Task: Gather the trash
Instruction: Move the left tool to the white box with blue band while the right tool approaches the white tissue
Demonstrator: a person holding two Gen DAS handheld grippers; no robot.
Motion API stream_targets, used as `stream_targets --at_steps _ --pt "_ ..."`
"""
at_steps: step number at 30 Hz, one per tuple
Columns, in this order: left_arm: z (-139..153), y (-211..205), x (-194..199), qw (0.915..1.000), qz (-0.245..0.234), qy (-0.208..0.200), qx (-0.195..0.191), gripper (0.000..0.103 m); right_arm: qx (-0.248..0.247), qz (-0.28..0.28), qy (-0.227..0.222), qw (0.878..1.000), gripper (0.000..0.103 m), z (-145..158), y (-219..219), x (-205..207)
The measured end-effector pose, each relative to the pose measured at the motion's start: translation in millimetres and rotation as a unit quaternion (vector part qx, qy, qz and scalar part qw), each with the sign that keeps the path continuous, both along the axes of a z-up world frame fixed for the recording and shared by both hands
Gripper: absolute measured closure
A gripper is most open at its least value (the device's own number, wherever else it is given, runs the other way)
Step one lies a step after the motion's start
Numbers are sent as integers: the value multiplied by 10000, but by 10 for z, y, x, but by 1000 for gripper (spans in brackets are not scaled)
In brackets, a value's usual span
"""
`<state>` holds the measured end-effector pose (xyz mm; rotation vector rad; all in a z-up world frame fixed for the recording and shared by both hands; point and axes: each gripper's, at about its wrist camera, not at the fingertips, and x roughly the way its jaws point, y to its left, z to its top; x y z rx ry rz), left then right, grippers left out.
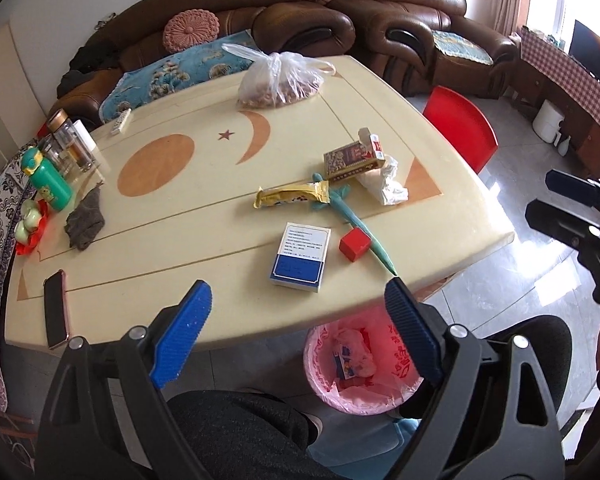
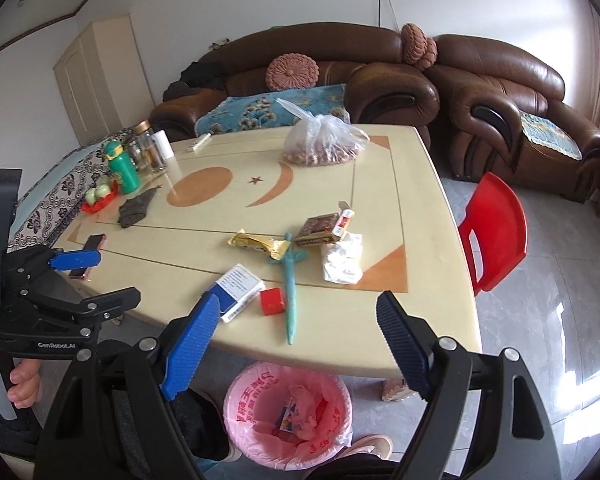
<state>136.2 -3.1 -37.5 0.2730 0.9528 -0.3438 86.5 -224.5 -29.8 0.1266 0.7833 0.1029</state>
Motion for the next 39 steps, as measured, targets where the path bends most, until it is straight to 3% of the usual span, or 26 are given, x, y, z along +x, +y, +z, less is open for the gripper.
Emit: stream_targets --at_steps 39 --pt "-1040 -273 929 9934 -189 1048 437 17 185 -37 938 9954 24 -930 -171 1090"
